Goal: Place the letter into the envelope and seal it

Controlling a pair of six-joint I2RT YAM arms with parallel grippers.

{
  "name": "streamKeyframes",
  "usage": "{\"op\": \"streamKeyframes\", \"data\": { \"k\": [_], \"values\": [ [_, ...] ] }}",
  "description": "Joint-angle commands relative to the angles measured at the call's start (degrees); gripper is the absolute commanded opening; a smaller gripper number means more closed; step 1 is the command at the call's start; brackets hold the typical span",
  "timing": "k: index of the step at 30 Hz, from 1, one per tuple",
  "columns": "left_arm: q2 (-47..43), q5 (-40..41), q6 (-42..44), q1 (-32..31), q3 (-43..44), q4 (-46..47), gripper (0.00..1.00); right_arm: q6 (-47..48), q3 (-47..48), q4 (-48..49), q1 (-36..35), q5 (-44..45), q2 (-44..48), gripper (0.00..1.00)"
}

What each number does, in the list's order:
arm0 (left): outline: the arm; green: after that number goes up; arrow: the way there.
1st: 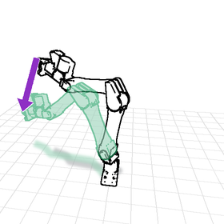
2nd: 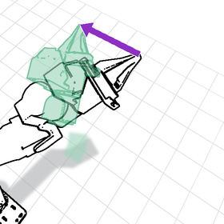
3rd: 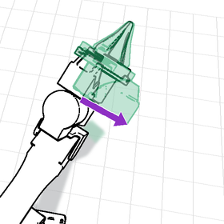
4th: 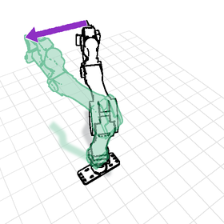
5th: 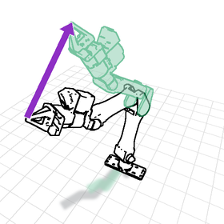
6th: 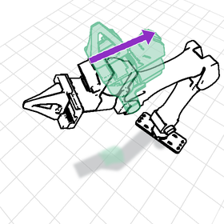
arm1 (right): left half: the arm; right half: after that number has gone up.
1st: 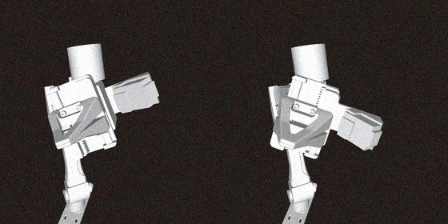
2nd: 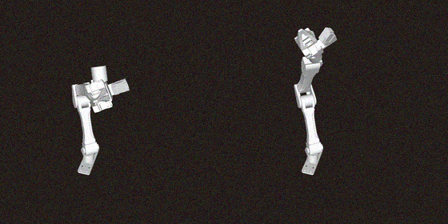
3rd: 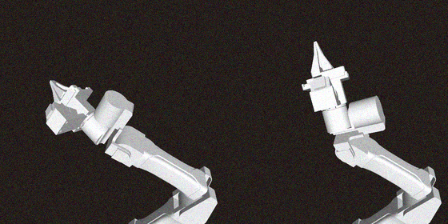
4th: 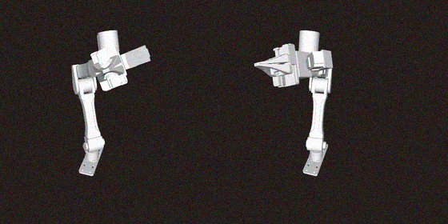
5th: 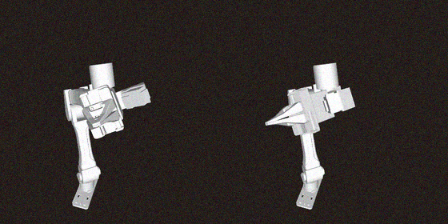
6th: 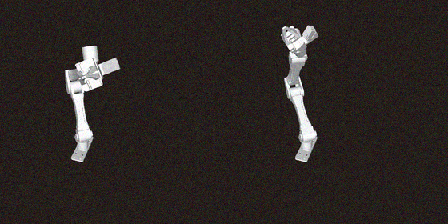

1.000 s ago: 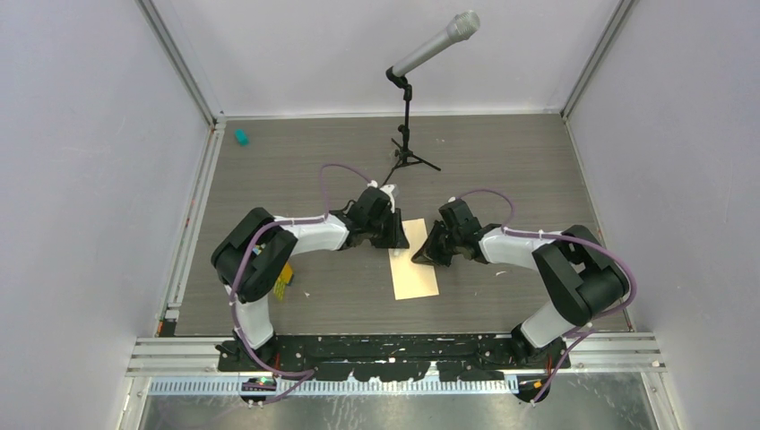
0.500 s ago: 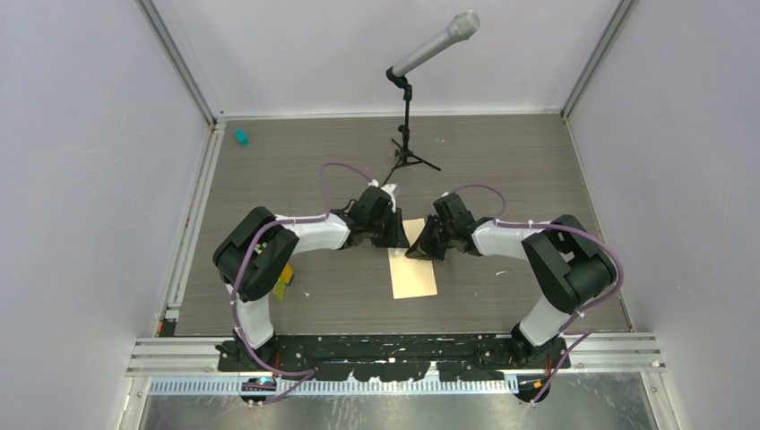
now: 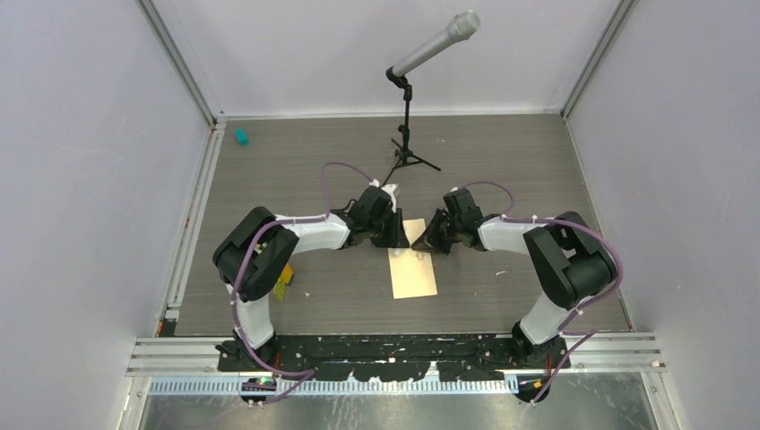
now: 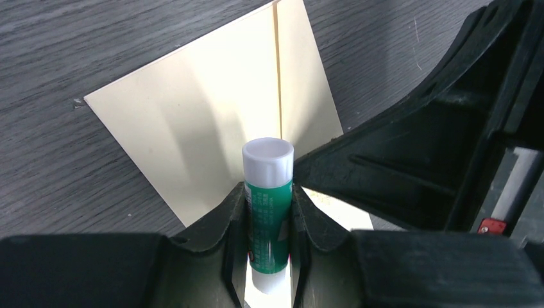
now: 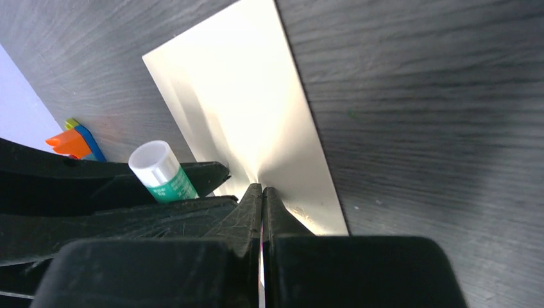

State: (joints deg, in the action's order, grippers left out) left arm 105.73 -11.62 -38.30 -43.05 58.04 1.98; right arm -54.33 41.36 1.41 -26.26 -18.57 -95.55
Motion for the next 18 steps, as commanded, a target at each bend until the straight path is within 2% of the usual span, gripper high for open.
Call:
{"op": "streamKeyframes", "data": {
  "k": [1, 9, 18],
  "values": [
    [1.14, -0.13, 1.85, 0.24, 0.10, -1.80, 0.00, 2.81, 0.37, -1.71, 2.38, 3.95, -2.85, 0.01],
    [1.19, -0.14, 2.05, 0.24, 0.42, -1.80, 0.00, 3.21, 2.48, 0.57, 5.35, 3.55, -5.23, 0.01],
    [0.87, 1.02, 0.86, 0.24, 0.48, -3.15, 0.00, 5.02, 1.12, 0.48, 4.64, 1.52, -4.66, 0.01]
  ]
}}
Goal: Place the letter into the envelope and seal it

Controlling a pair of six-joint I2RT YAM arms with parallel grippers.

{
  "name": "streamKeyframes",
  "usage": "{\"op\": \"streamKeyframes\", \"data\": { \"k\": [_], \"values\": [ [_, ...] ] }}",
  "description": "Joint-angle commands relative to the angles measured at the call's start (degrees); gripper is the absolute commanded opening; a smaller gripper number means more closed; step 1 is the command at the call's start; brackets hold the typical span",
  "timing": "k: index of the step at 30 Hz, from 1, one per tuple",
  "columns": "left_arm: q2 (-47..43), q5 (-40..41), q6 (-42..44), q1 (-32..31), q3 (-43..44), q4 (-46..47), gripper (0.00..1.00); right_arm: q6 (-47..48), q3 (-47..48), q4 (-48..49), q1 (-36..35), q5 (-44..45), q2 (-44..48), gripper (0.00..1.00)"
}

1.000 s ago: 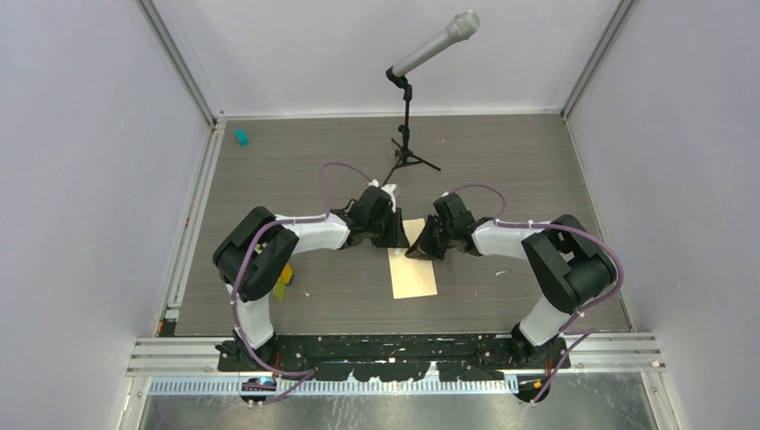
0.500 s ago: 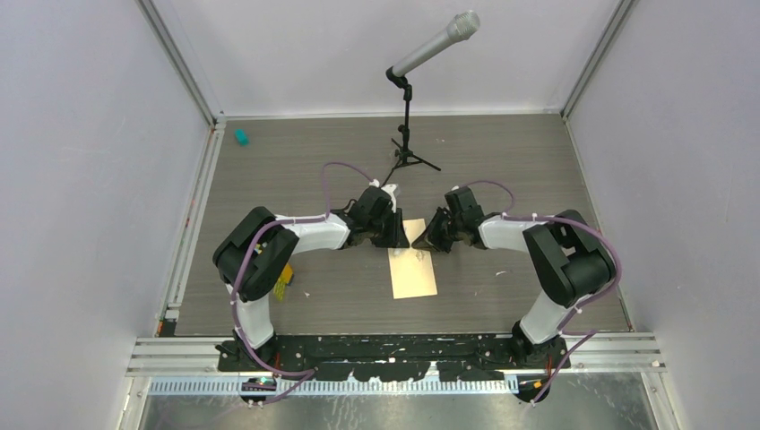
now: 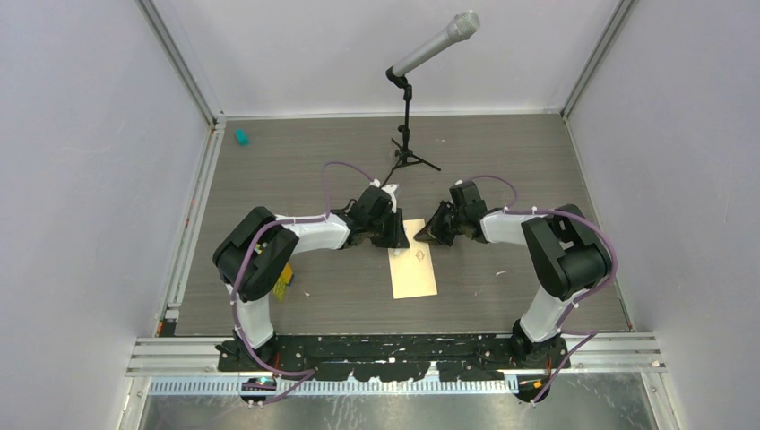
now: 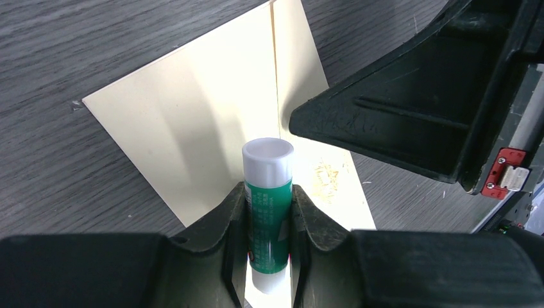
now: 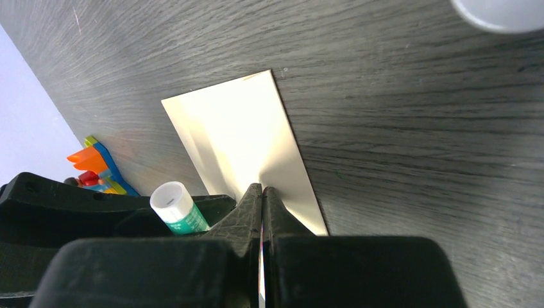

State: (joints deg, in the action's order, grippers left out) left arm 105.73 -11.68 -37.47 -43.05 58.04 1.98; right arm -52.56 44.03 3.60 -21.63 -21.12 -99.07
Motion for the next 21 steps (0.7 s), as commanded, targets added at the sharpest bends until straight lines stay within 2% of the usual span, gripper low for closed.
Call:
{"op": "streamKeyframes", "data": {
  "k": [1, 14, 21],
  "values": [
    [0.86, 1.35, -0.25, 0.24, 0.45, -3.28, 0.00, 3.42, -1.87, -1.74, -0.31, 3.69, -0.88, 0.01],
    [2.27, 6.09, -6.56, 0.20, 1.70, -6.59, 0.00, 6.42, -4.78, -2.10, -3.69, 2.37, 1.88, 0.01],
    [2.46, 6.85, -9.57, 0.24, 0.70, -5.72, 0.00, 8.20, -4.23, -4.50, -6.49, 4.91, 2.36, 0.01]
  ]
}}
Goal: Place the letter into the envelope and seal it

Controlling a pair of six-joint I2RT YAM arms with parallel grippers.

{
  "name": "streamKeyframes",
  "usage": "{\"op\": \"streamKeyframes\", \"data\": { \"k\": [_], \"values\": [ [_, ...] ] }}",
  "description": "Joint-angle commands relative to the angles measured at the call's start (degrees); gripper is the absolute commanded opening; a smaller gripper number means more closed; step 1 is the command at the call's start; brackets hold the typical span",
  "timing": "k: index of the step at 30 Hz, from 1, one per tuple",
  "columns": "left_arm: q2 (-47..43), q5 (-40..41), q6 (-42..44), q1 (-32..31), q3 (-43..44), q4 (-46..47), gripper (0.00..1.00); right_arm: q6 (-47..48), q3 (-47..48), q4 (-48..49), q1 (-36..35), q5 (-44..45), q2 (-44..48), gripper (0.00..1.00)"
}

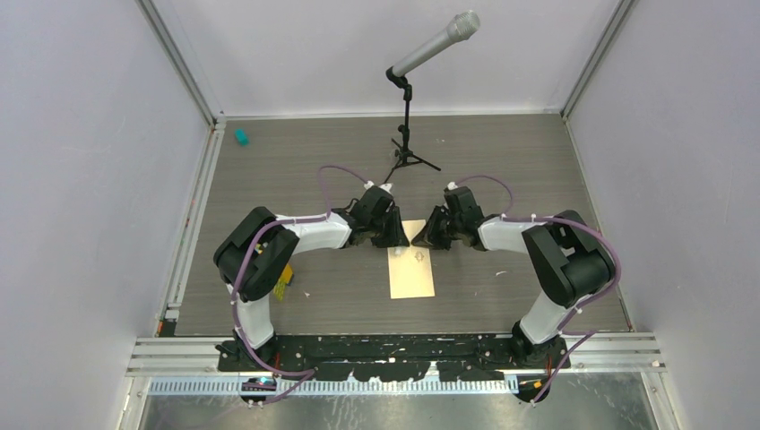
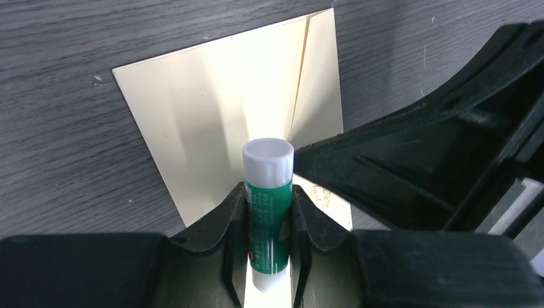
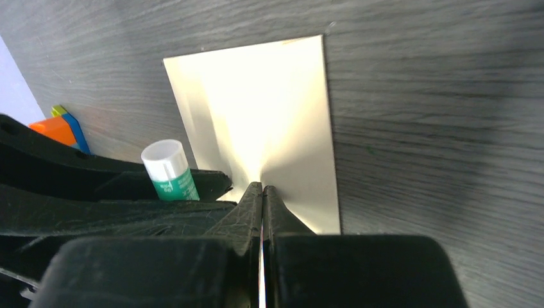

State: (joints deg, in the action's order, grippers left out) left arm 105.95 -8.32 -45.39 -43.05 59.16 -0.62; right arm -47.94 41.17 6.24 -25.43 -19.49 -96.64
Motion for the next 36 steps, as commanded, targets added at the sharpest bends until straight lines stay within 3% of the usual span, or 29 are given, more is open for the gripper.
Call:
{"op": "streamKeyframes", "data": {
  "k": [1, 26, 36],
  "values": [
    [2.32, 3.54, -1.84, 0.24, -0.50, -3.12, 0.00, 3.64, -1.34, -7.77, -3.12, 3.82, 0.10, 0.01],
    [1.76, 3.91, -3.32, 0.33, -2.11, -1.57, 0.00, 0.62, -7.30, -8.41, -8.64, 7.79, 6.00, 0.01],
    [1.57, 3.62, -2.96, 0.67, -2.72, -1.24, 0.00, -1.91, -12.47, -10.50, -8.82, 9.55, 12.98, 0.01]
  ]
}}
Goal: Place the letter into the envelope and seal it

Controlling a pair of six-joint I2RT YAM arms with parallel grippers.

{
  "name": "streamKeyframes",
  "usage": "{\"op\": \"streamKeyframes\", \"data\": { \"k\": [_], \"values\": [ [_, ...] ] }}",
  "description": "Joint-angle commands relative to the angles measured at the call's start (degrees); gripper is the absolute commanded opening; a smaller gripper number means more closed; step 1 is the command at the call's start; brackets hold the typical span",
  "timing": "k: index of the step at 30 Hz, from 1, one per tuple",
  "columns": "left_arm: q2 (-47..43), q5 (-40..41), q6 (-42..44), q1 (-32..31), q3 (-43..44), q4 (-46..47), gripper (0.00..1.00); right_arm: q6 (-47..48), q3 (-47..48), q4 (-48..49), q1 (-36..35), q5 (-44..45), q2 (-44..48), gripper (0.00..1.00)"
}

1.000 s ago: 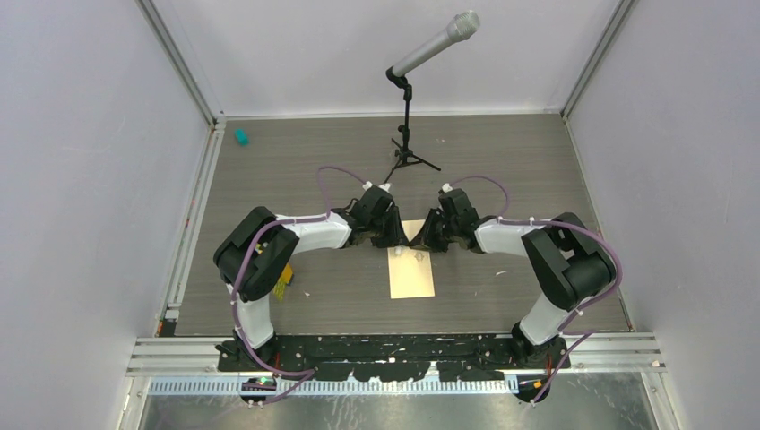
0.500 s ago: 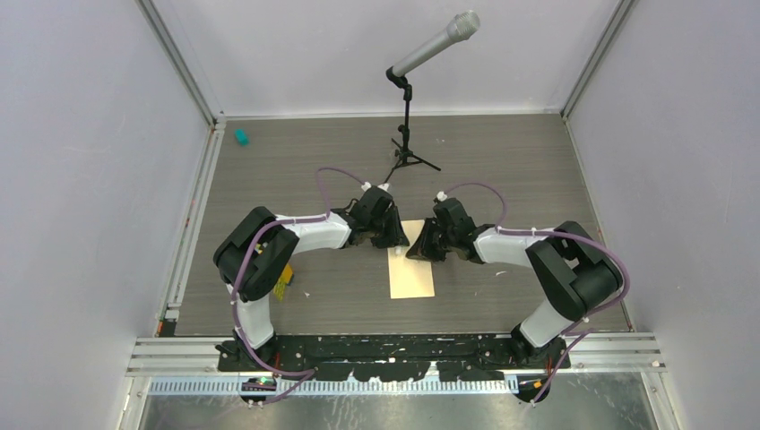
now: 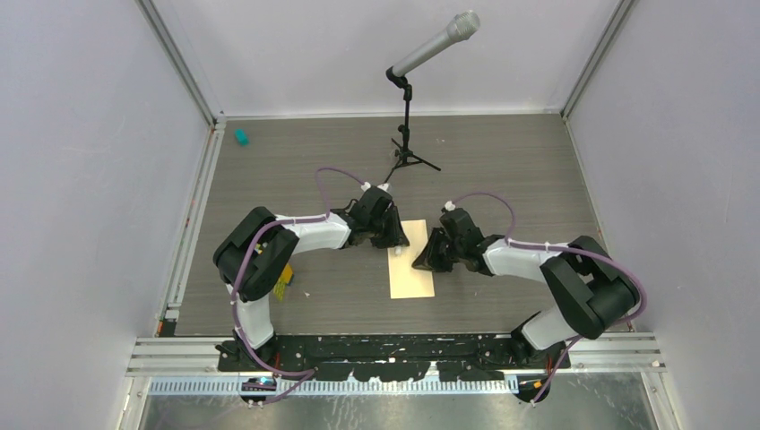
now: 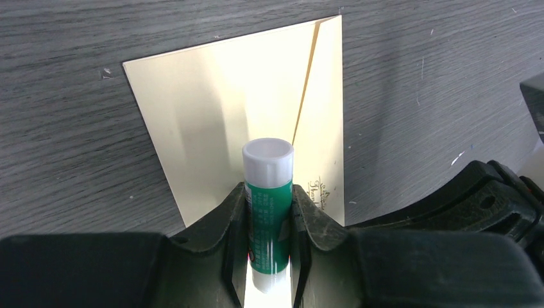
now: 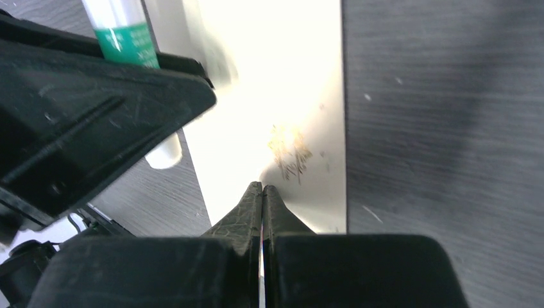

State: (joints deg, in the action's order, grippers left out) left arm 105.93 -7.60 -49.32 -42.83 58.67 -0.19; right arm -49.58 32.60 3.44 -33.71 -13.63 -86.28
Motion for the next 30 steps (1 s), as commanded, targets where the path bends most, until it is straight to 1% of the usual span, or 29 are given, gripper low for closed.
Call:
{"op": "streamKeyframes", "data": {
  "k": [1, 7, 10, 14, 17, 21, 30],
  "values": [
    [1.56, 2.86, 1.05, 0.54, -2.26, -1.66, 0.00, -0.52, -4.72, -7.92, -0.61, 3.71, 3.54, 0.01],
    [1.73, 2.47, 1.07, 0.64, -2.17, -1.48, 0.00, -2.68, -9.40, -10.87, -2.32, 4.59, 10.18, 0.01],
    [1.62, 2.27, 0.98, 0.60, -2.24, -1.40, 0.00, -3.63, -11.59, -13.62, -2.61, 5.32, 14.99, 0.01],
    [1.55, 2.19, 1.06, 0.64, -2.41, -1.24, 0.00, -3.35, -11.26, -16.66, -2.54, 7.75, 19.17, 0.01],
    [1.71, 2.13, 1.14, 0.62, -2.36, -1.18, 0.00, -1.99, -8.58, -17.10, -2.34, 8.41, 17.58, 0.01],
    [1.82, 1.81, 1.28, 0.64, -2.28, -1.14, 0.00, -0.48, -4.58, -16.05, -2.22, 7.77, 12.43, 0.01],
    [1.81, 1.53, 1.24, 0.64, -2.43, -0.74, 0.00, 1.19, 0.07, -14.35, -1.57, 7.37, 6.64, 0.01]
  ]
}}
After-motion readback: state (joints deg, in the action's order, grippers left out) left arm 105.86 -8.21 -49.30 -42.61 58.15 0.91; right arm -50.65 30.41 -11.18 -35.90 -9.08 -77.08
